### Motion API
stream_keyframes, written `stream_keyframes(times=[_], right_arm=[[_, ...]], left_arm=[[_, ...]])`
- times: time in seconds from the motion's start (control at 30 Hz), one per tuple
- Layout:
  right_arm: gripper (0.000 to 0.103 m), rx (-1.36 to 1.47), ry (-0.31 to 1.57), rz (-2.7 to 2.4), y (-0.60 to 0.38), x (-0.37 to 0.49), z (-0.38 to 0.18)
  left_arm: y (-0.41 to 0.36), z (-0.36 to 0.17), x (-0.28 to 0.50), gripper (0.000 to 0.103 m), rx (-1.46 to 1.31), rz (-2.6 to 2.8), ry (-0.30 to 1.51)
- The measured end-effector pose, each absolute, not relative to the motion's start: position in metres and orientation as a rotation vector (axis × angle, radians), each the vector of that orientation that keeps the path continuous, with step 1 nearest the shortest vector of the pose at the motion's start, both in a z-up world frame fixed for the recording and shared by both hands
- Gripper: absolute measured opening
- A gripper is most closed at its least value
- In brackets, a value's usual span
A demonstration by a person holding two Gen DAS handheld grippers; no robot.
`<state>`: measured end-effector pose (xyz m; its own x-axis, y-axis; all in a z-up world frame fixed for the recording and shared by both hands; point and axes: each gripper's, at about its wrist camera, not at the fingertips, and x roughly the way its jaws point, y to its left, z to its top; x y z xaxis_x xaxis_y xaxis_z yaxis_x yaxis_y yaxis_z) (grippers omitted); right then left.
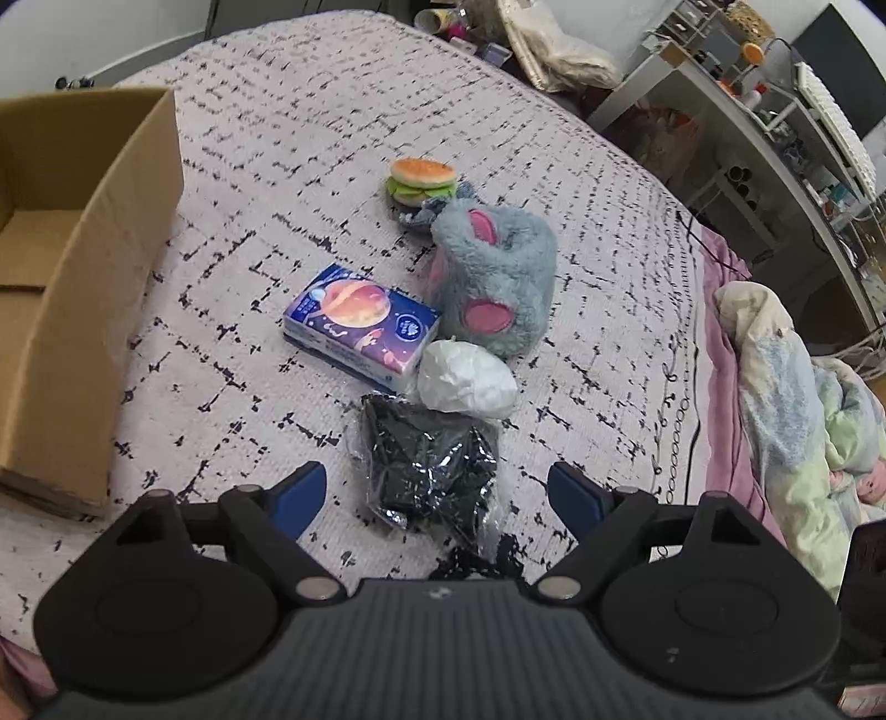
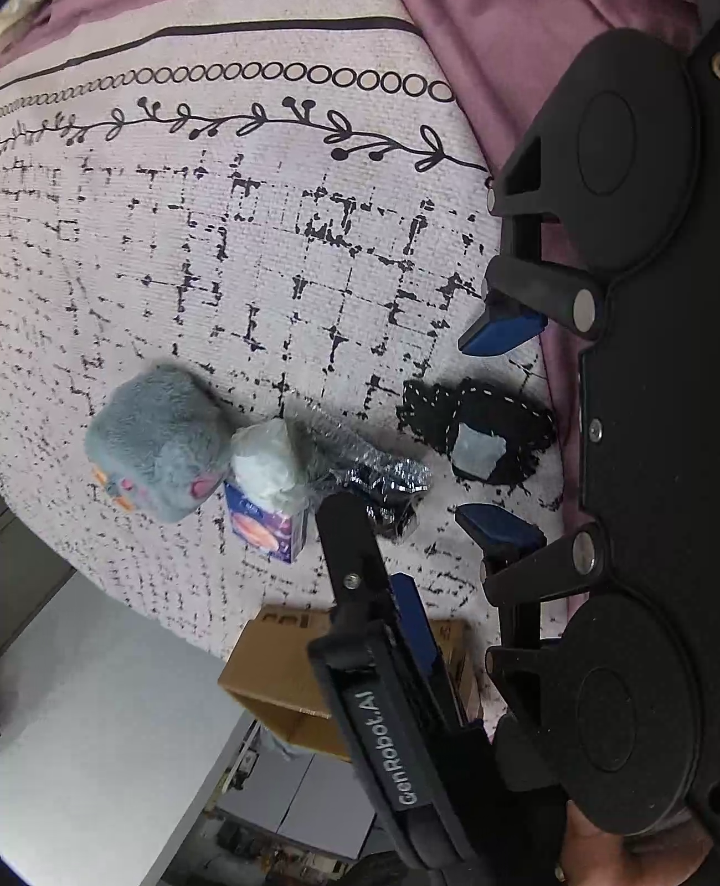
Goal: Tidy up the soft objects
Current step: 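Reach the left tool to the black plastic bag and close on it, then carry the black bag with the left tool into the cardboard box and release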
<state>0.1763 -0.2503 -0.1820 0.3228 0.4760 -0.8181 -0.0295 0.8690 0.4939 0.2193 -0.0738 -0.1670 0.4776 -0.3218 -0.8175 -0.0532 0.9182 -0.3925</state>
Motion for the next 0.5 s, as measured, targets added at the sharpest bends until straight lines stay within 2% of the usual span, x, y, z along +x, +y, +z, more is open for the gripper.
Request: stream_keyframes(times=[0.13, 0.17, 0.23, 0.27, 0.33, 0.5], right_arm=[[0.058, 0.396, 1.208, 0.343, -0.244, 0.181, -0.185], [0.055, 0.375, 1.206, 0.345, -0.241, 0.181, -0.185], [0.042, 0.353, 1.208, 0.343, -0.237, 0.182, -0.185], [0.031, 0.357, 1.217, 0.344, -0.237, 0.183, -0.187], [0.028, 0.370, 1.221, 0.349, -0.235, 0.183, -0.188], [0.019, 0.372, 1.193, 0.354, -0.234, 0.179, -0.183]], left_arm=[[-0.076, -0.176, 0.226, 0.087, -0.389, -0.156, 1.076], [-0.077, -0.178, 0.227, 0.086, -0.388, -0.154, 1.080], [-0.078, -0.184, 0.227, 0.084, -0.391, -0.156, 1.088], [-0.078, -0.187, 0.226, 0.073, -0.392, -0.161, 1.091], [-0.079, -0.194, 0.225, 0.059, -0.408, -0.183, 1.114], [-0.076, -0.192, 0.217, 0.040, -0.434, -0.162, 1.086]])
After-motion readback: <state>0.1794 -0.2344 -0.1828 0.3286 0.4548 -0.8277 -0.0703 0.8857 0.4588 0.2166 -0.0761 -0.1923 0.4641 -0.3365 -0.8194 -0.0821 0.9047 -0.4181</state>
